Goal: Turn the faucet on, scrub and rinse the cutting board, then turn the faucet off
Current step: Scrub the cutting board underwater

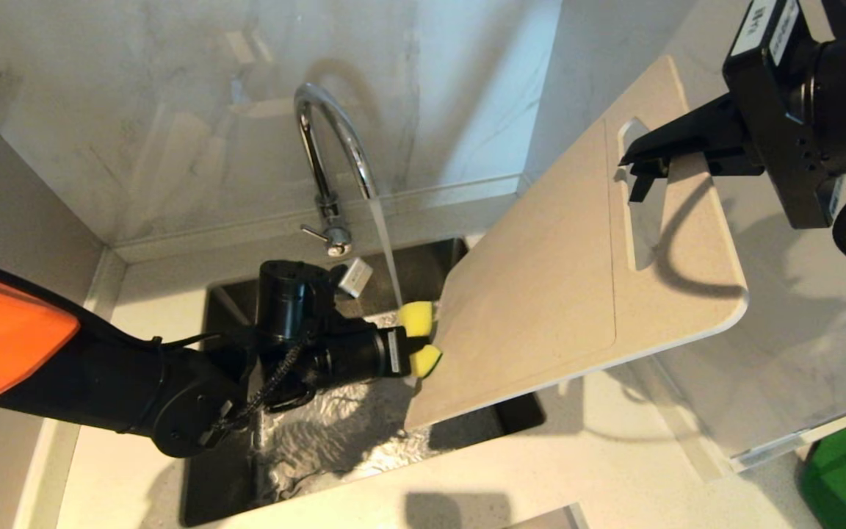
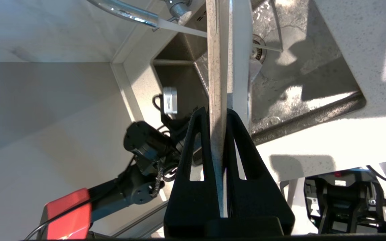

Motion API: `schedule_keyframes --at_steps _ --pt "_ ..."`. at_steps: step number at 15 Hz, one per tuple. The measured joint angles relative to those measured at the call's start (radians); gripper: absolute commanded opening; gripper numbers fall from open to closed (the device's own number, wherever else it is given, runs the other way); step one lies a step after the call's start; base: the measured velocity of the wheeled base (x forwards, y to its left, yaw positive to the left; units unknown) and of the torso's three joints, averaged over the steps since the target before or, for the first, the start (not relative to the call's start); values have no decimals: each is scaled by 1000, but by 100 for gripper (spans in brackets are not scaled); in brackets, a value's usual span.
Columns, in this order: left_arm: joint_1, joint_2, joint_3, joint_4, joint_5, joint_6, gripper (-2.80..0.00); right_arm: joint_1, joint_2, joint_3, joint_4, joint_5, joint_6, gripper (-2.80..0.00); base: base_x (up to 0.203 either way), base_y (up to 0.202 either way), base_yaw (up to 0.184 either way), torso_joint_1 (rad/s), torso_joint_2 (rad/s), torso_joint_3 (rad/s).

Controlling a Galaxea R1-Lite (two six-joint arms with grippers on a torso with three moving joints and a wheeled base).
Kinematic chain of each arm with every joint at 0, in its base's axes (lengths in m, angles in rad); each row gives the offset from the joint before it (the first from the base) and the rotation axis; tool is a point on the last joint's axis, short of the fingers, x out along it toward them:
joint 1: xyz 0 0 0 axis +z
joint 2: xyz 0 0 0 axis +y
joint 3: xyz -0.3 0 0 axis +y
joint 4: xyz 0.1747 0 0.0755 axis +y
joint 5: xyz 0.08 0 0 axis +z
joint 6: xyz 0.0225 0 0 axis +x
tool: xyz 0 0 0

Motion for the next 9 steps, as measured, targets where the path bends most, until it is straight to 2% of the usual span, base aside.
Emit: schedule_keyframes --at_steps 3,5,7,9 --pt "31 -13 156 -132 -2 28 -280 0 0 -10 7 0 0 -280 0 0 0 0 0 0" --pt "40 -36 200 -172 -5 53 -280 0 -1 -12 13 0 1 -280 0 0 0 0 0 0" --pt "43 -75 140 -114 -7 56 -280 0 -6 -12 19 1 0 -280 0 0 0 0 0 0" --pt "44 -117 -6 12 -9 54 -280 1 -12 -12 22 1 0 -280 0 0 0 0 0 0"
